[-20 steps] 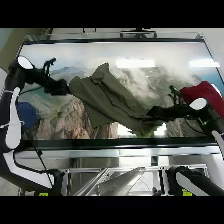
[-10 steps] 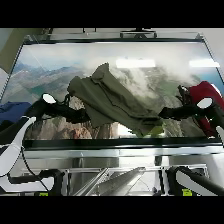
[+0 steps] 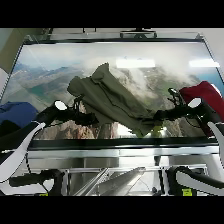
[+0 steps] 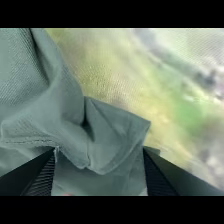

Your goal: Fold the shirts.

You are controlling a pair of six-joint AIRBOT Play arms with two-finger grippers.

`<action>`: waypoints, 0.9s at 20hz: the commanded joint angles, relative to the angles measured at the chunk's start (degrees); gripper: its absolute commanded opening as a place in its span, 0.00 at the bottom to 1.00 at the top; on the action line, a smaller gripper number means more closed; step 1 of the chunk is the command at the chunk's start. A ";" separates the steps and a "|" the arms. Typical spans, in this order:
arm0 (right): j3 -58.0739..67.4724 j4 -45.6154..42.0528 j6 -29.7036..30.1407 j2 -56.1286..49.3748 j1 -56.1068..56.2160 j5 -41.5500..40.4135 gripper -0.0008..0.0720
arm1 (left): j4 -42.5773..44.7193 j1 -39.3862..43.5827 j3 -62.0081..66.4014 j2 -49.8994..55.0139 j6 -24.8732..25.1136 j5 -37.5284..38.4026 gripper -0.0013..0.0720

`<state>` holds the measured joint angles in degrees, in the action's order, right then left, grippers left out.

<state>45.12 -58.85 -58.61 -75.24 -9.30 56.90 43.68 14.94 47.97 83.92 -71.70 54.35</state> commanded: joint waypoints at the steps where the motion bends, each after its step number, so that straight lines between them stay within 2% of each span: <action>1: 0.04 3.23 0.79 -0.50 0.11 0.20 0.55 | -0.24 3.19 -0.11 -0.04 0.11 -3.58 0.28; 2: 0.04 4.85 2.54 -0.50 0.11 0.79 0.28 | -0.24 3.43 -0.11 -0.04 0.26 -3.67 0.02; 3: 0.04 7.26 4.28 -0.50 0.11 1.29 0.14 | -0.26 3.43 -0.11 -0.04 0.26 -3.98 0.06; 5: 0.04 10.56 5.33 -0.48 0.11 1.66 0.12 | -0.26 2.73 -0.09 -0.07 0.26 -3.76 0.06; 6: 0.07 11.76 5.31 -0.48 0.09 1.88 0.03 | -0.26 2.14 -0.09 -0.07 0.26 -3.41 0.06; 9: 0.46 14.32 5.31 0.17 -0.22 3.13 0.03 | -0.33 -0.07 -0.09 -1.05 0.33 -1.73 0.06; 12: 4.24 21.22 4.76 4.35 -3.56 8.20 0.03 | -0.35 -3.26 0.22 -8.98 2.25 0.17 0.06; 14: 7.91 33.73 4.39 9.88 -9.05 10.78 0.03 | -0.37 -6.43 3.85 -17.16 2.29 5.40 0.06; 16: 10.93 52.11 4.48 17.31 -16.22 12.15 0.03 | -1.57 -10.71 11.08 -26.14 2.27 10.93 0.06; 18: 13.42 68.85 5.64 25.24 -23.06 11.89 0.03 | -4.48 -16.26 20.13 -34.25 2.27 12.13 0.06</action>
<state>54.83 -15.31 -53.91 -59.31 -24.01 66.98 42.00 4.69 58.98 60.10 -69.73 61.89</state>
